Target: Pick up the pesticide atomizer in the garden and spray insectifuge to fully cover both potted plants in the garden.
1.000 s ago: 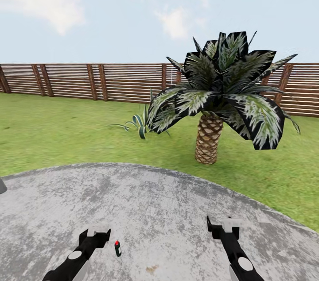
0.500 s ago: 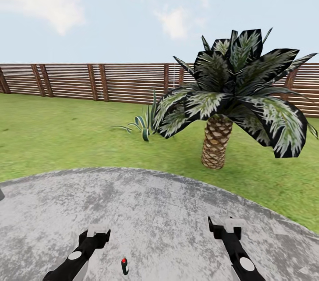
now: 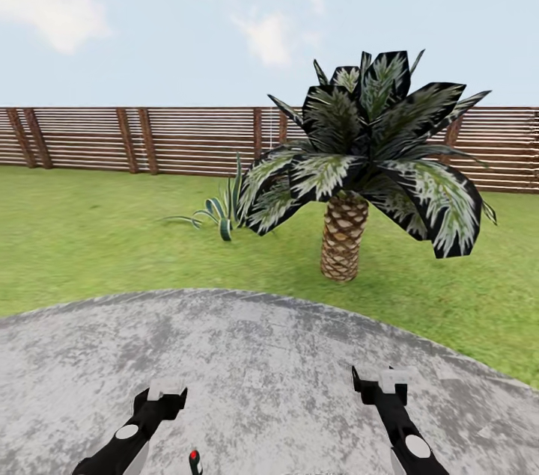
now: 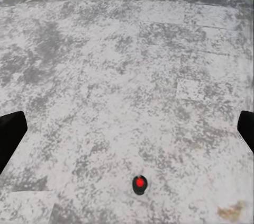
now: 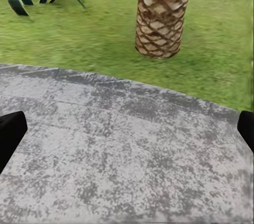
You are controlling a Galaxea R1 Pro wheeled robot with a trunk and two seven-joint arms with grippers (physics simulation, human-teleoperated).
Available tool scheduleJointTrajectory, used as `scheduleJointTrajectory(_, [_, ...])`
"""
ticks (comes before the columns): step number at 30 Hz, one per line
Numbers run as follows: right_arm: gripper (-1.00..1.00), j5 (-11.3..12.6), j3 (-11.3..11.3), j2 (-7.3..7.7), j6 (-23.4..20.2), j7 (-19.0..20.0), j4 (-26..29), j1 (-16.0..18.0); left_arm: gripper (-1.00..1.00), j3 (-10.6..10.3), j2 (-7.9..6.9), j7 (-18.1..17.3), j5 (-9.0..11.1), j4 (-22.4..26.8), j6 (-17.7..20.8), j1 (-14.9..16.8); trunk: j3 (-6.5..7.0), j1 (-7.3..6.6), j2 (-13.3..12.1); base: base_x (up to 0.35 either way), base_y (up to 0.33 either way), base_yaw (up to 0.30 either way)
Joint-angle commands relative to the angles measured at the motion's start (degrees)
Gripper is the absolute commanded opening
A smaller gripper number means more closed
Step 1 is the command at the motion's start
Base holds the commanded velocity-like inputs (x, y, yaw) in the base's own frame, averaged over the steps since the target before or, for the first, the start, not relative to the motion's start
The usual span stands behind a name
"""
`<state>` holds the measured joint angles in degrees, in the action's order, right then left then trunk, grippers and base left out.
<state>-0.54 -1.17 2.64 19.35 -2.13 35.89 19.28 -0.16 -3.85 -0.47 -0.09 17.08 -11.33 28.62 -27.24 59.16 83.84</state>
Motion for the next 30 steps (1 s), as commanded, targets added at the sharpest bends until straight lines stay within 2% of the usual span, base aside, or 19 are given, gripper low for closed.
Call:
scheduleJointTrajectory(1, [1.0, 0.0, 0.1, 0.0, 0.2, -0.2, -0.1, 0.1, 1.0, 0.0, -0.02, -0.1, 0.0, 0.0, -0.2, 0.0, -0.26, 0.22, 0.4, 0.001, 0.0, -0.292])
scheduleJointTrajectory(8, [1.0, 0.0, 0.1, -0.17, 0.2, -0.2, 0.0, 0.1, 1.0, 0.0, -0.02, 0.0, 0.3, 0.0, -0.1, 0.0, -1.65, 1.76, 3.3, 0.0, 0.0, -0.155])
scheduleJointTrajectory(30, [1.0, 0.2, -0.1, -0.35, 0.2, -0.4, -0.1, 0.1, 1.0, 0.1, -0.02, 0.0, 0.4, -0.3, -0.2, 0.0, -7.32, 6.59, 12.1, 0.0, 0.0, -0.003])
